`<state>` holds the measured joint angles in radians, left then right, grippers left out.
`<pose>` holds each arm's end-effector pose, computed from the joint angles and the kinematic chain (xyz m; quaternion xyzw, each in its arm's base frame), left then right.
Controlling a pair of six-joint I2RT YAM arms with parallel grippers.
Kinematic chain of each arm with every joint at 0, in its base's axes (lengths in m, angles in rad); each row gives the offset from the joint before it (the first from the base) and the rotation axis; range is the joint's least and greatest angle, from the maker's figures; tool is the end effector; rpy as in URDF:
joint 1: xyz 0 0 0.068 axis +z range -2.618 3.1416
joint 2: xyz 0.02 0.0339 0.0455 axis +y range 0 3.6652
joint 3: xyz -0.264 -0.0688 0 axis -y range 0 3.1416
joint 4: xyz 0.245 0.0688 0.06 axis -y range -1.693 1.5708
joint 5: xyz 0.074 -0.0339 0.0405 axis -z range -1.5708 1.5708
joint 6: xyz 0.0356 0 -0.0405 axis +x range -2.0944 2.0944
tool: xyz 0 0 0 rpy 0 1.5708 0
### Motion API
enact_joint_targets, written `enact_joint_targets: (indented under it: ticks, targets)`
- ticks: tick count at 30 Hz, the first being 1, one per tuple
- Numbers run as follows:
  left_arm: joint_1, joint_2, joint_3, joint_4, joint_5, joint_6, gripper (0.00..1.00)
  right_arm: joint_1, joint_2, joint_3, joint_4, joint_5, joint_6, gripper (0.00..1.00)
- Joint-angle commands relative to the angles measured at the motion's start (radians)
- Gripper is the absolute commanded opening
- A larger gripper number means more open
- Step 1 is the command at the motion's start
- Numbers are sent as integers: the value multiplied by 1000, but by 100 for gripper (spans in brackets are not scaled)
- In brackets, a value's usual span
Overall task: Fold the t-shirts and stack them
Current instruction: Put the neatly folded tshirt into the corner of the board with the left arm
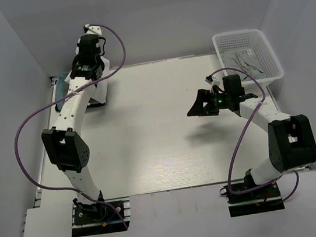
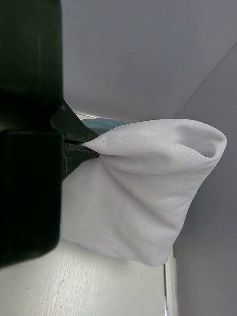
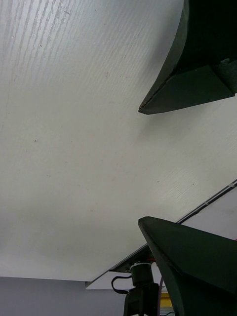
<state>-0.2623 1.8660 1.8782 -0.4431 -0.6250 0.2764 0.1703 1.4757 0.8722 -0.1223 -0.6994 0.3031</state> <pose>0.4251 -0.0926 0.3861 0.0533 0.8164 0.2625 0.5116 0.2981 0.0745 0.2195 -0.0833 0.8643 0.3941 0.3012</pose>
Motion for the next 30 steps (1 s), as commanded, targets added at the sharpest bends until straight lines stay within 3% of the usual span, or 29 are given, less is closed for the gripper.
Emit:
enact_joint_targets:
  ticks: [1, 15, 30]
  targets:
    - [23, -73, 62, -2, 19, 9, 0, 1, 5, 50, 35, -22, 2, 90]
    - [136, 51, 130, -2, 116, -31, 0, 0, 38, 116, 9, 6, 8, 90]
    - [258, 235, 171, 53, 93, -60, 0, 1, 115, 206, -22, 44, 11, 90]
